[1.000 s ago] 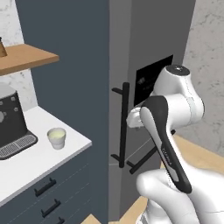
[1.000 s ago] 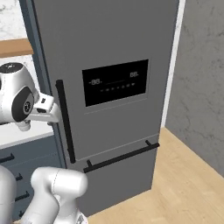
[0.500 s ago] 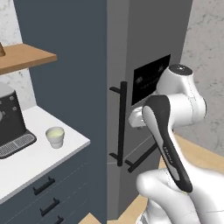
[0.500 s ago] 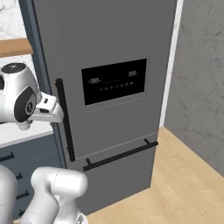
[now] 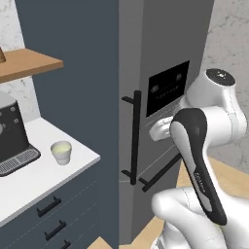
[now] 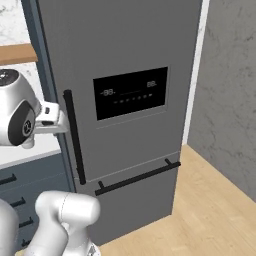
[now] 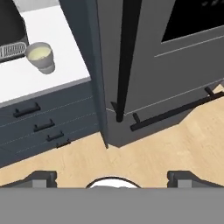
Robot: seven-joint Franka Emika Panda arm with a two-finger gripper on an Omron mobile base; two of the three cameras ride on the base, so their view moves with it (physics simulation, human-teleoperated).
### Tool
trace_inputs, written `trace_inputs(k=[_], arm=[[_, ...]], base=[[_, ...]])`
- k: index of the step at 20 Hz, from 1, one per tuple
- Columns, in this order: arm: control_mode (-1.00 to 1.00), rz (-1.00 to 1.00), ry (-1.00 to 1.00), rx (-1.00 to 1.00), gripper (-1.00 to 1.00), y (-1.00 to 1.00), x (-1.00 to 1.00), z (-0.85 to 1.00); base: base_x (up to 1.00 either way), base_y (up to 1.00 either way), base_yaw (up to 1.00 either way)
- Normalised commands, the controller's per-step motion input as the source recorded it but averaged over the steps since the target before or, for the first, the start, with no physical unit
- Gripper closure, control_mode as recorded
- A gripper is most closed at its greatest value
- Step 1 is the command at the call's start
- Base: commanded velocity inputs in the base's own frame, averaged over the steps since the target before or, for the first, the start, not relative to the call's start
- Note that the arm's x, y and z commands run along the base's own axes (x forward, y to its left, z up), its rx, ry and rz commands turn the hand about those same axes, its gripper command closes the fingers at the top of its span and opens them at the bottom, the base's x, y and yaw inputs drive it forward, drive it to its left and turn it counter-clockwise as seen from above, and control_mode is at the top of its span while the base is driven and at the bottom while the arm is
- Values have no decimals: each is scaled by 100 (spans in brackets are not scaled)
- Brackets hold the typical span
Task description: Grab a lemon wedge from the fridge and one ice cube from the ice bowl, and put them in the glass of lemonade.
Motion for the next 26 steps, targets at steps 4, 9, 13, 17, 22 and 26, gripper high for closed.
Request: trace_inputs(k=[4, 9, 13, 17, 22, 26], arm=[[-100, 32, -20, 0, -100, -7, 13, 23], [-100, 28, -2, 0, -100, -22, 64, -2], [-100, 5, 3, 0, -100, 0, 94, -19], [-100, 10, -1, 1, -100, 8, 95, -39], [-100, 11, -2, 0, -100, -6, 52, -84], [-100, -4, -2, 5, -100, 15, 13, -96]], base=[[0, 0, 0], [0, 0, 0], [0, 0, 0], [0, 0, 0], [0, 0, 0], [0, 0, 0]])
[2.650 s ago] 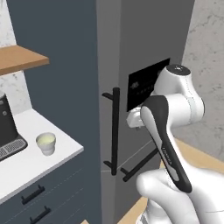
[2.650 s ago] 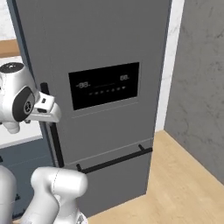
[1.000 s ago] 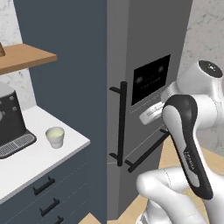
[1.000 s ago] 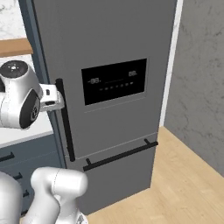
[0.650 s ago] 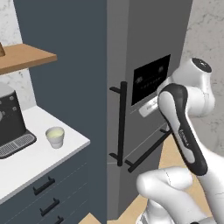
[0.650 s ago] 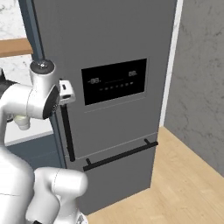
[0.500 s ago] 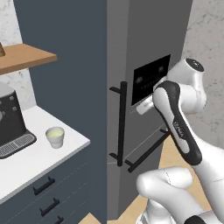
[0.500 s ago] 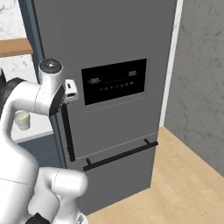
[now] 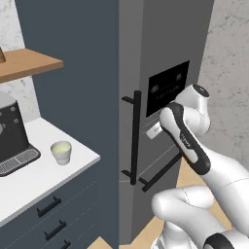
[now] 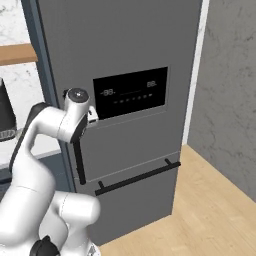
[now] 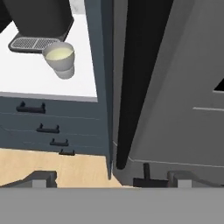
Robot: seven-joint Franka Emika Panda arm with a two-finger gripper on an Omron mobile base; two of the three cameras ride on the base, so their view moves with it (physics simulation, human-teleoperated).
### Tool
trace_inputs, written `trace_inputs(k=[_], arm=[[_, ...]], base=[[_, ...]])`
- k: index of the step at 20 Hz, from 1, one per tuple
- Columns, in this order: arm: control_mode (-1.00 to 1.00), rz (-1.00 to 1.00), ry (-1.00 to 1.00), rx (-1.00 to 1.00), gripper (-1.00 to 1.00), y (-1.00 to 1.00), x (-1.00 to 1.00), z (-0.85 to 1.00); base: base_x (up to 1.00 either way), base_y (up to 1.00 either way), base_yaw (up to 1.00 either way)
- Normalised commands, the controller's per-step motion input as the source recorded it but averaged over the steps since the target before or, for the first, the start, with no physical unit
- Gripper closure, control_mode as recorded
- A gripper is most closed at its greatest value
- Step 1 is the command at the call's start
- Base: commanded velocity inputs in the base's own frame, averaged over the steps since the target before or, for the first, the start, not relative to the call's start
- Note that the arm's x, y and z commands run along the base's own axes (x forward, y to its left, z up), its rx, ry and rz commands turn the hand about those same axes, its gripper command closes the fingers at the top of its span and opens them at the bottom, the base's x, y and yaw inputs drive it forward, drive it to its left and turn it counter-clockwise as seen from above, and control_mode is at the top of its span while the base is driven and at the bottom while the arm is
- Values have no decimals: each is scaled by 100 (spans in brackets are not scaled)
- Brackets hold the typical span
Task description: Grab a lemon wedge from the fridge and one ice cube from the ice bowl, and put them in the glass of lemonade.
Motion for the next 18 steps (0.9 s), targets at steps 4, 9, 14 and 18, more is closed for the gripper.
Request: trace_inputs(k=[4, 9, 14, 18], arm=[[-100, -16, 0, 7, -100, 30, 50, -34], [-100, -11, 1, 0, -100, 29, 75, 27], [-100, 0, 1, 0, -100, 0, 37, 56], [-100, 0, 0, 0, -100, 0, 24, 2]], base=[[0, 0, 0], [0, 0, 0], [0, 0, 0], [0, 0, 0]])
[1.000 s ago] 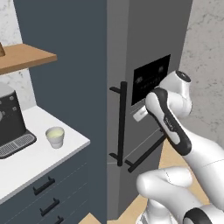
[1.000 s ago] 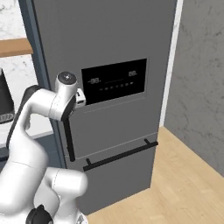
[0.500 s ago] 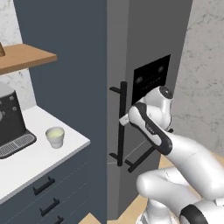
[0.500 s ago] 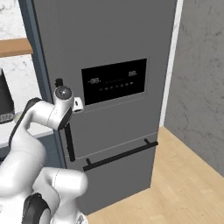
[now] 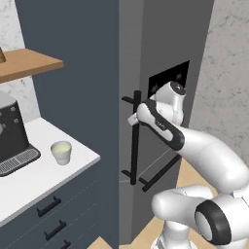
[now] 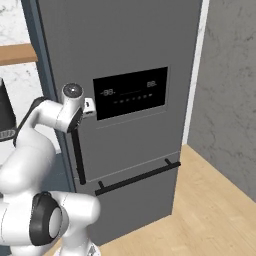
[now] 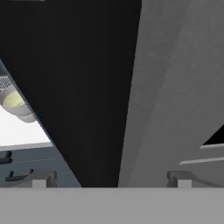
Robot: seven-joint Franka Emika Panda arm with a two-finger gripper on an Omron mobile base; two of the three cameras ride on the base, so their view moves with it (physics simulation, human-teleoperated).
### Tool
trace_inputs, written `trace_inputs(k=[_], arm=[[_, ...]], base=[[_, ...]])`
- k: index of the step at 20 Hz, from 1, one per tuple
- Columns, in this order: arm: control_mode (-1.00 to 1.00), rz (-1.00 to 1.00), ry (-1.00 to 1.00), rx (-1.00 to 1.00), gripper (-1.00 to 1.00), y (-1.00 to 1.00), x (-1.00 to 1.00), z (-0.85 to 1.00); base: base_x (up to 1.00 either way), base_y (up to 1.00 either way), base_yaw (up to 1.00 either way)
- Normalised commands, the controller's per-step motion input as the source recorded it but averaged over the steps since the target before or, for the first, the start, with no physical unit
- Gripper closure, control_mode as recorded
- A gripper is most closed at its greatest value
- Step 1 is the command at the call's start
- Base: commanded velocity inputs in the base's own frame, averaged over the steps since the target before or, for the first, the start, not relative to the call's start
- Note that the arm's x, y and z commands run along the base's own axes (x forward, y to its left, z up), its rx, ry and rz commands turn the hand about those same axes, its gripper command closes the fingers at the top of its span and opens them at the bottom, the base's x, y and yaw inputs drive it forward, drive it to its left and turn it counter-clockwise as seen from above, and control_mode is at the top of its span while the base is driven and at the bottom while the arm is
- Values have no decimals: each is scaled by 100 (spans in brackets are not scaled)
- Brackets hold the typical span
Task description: Grab a lemon wedge from the fridge and one ice cube from the ice bowl, and put them in the glass of lemonade.
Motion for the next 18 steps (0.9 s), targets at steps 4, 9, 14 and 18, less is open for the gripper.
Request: trace_inputs(k=[4, 9, 14, 18], arm=[[-100, 0, -9, 1, -100, 0, -1, -32], [-100, 0, -5, 4, -100, 0, 20, -25], [-100, 0, 0, 6, -100, 5, 35, -35], [-100, 0, 3, 3, -100, 9, 41, -23]], base=[[0, 0, 0], [0, 0, 0], [0, 0, 0], [0, 0, 0]])
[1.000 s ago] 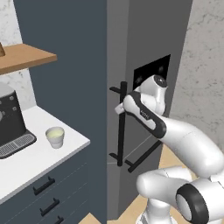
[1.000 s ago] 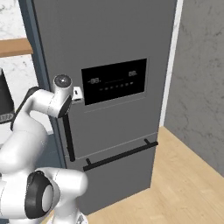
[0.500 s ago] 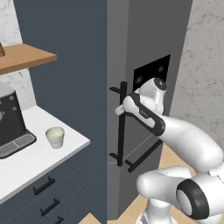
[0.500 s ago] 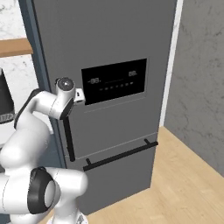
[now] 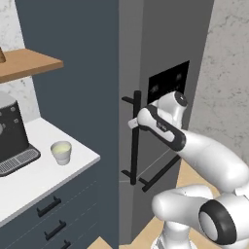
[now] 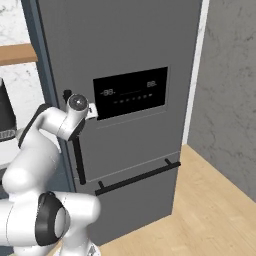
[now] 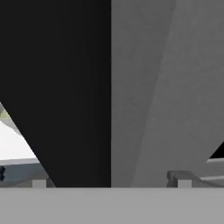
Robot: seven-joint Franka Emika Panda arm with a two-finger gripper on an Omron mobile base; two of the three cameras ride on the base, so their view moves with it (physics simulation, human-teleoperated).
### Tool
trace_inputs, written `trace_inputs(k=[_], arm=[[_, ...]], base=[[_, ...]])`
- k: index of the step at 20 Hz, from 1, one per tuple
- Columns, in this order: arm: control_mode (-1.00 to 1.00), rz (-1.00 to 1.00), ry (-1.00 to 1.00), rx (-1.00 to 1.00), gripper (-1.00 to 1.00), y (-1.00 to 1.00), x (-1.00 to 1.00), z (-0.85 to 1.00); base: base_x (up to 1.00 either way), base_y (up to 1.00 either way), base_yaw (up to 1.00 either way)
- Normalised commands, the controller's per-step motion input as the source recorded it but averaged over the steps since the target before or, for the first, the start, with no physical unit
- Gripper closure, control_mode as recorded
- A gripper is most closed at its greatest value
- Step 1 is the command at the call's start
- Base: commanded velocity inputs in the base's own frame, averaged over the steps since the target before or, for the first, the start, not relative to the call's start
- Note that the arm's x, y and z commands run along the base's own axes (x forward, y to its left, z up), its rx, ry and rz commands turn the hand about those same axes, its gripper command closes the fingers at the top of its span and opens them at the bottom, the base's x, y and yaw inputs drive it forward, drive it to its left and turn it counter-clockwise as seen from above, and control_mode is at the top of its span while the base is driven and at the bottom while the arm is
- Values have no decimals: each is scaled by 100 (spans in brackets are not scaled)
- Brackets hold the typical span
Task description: Grab a lemon wedge from the fridge and one ice cube from the ice bowl, and put them in the glass of lemonade.
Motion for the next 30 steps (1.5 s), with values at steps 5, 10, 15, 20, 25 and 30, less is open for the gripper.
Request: trace_inputs(k=[5, 10, 15, 20, 25, 30], arm=[[-100, 0, 0, 2, 100, 10, 15, -24], [-100, 0, -4, 0, 100, 0, 0, -2], [-100, -1, -20, 0, 100, -60, 0, 0], [-100, 0, -12, 0, 100, -99, 0, 0], [-100, -7, -1, 4, 100, -100, -32, 5], [-100, -8, -12, 13, 100, -100, -94, -5]], base=[[0, 0, 0], [0, 0, 0], [0, 0, 0], [0, 0, 0], [0, 0, 0], [0, 0, 0]])
